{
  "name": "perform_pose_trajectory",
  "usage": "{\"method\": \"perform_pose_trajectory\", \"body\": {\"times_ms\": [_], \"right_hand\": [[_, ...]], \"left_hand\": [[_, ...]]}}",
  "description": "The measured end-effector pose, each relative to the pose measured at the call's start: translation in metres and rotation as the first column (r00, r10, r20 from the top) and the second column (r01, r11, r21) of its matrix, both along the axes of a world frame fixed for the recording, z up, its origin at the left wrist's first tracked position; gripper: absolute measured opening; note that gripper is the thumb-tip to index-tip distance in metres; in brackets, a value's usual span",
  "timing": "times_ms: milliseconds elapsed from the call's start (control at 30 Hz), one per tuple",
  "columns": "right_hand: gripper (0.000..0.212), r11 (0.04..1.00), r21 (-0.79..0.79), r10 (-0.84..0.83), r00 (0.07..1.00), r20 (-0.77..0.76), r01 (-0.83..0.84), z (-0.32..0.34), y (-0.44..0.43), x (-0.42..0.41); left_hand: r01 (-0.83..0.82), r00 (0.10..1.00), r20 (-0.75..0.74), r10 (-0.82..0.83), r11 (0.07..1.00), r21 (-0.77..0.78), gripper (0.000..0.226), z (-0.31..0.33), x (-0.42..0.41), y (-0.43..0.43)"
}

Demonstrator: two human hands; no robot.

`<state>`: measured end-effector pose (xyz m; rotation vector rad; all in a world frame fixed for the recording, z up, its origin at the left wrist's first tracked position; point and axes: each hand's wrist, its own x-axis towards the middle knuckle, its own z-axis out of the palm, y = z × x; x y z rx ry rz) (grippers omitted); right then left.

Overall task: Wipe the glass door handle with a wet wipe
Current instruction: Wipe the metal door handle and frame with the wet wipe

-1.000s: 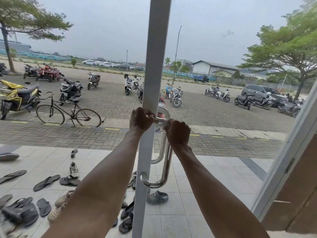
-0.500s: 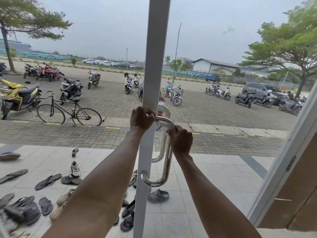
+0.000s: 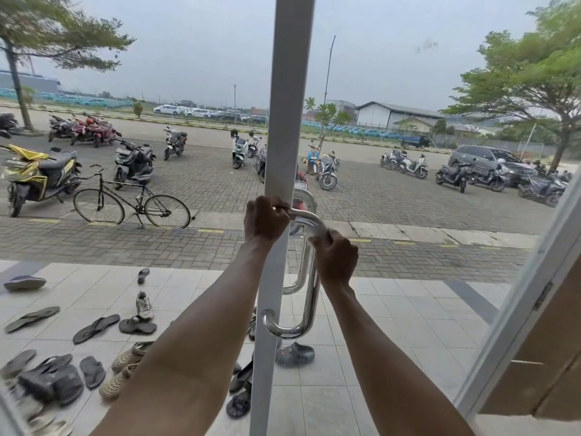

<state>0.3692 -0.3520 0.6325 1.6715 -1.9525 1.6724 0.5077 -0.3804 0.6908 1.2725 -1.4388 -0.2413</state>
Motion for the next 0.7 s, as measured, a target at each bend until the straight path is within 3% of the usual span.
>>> {"method": "perform_pose_trajectory", "body": {"times_ms": [200, 500, 700], "right_hand": [[0.031, 0.996, 0.093, 0.006, 0.994, 0.112, -0.017, -0.016, 0.007, 0.0], [0.028, 0.999, -0.041, -0.023, 1.0, 0.018, 0.024, 0.006, -0.005, 0.002], [0.032, 1.0, 0.012, -0.007, 0.991, 0.131, 0.006, -0.033, -0.005, 0.0]], "left_hand": [[-0.004, 1.0, 0.012, 0.004, 1.0, 0.004, 0.034, 0.002, 0.0, 0.0], [-0.024, 1.0, -0.003, 0.024, 1.0, -0.015, 0.036, -0.001, -0.002, 0.001], [-0.067, 0.997, -0.025, 0.067, 0.997, -0.038, 0.039, -0.005, -0.005, -0.002]]}}
